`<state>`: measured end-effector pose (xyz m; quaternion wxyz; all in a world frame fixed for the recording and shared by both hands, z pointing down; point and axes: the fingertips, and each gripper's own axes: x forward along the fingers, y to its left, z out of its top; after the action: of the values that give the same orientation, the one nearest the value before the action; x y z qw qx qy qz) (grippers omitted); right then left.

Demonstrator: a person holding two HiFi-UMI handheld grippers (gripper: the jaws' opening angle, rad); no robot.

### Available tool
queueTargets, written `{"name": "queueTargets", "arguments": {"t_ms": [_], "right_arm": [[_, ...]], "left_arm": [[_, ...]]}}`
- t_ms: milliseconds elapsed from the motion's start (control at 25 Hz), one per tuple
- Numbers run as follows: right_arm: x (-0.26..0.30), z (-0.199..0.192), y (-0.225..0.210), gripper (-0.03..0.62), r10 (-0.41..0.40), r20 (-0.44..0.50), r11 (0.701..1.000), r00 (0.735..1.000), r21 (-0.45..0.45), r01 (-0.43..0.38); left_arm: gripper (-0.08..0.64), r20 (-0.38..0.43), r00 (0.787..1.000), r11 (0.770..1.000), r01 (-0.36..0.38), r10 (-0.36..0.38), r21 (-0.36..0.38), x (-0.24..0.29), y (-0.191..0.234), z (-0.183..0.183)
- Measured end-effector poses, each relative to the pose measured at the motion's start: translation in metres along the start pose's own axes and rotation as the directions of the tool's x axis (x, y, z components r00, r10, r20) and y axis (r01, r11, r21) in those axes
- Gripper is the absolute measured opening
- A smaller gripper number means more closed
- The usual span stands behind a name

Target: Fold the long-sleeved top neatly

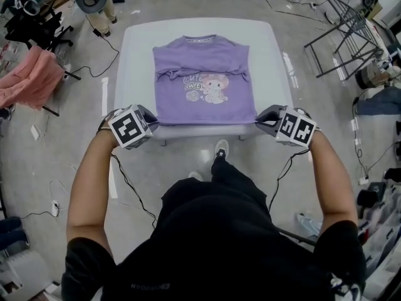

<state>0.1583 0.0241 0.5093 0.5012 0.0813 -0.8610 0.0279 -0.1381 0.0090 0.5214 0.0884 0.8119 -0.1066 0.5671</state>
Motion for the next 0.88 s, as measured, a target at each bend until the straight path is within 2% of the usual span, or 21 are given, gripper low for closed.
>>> {"name": "queueTargets", "arguments": {"t_ms": [200,360,560,720,880], "right_arm": [[-0.015,0.016,-0.065,0.015,-0.035,0.029,0.999,0.999,-0.003,0.035],[-0.016,0.023,-0.107,0.015,-0.029,0.047,1.000,0.998,-0.001,0.030],[-0.009,0.031,-0.156,0.015,-0.023,0.059,1.000,0.998,-0.009,0.023],[-0.010,0.032,-0.198,0.015,-0.028,0.074,1.000,0.997,-0.012,0.029],[-0.003,0.040,-0.242,0.015,-0.035,0.085,0.999,0.996,0.001,0.035]], "left_arm": [[0.026,0.002,0.999,0.998,-0.054,0.054,-0.028,-0.011,0.056,0.028],[0.026,-0.012,0.995,0.994,-0.101,0.101,-0.044,-0.010,0.096,0.039],[0.026,-0.020,0.993,0.991,-0.117,0.116,-0.068,-0.008,0.138,0.044],[0.026,-0.026,0.988,0.986,-0.151,0.149,-0.067,-0.008,0.175,0.065],[0.026,-0.031,0.972,0.970,-0.236,0.235,-0.065,-0.009,0.230,0.083]]}}
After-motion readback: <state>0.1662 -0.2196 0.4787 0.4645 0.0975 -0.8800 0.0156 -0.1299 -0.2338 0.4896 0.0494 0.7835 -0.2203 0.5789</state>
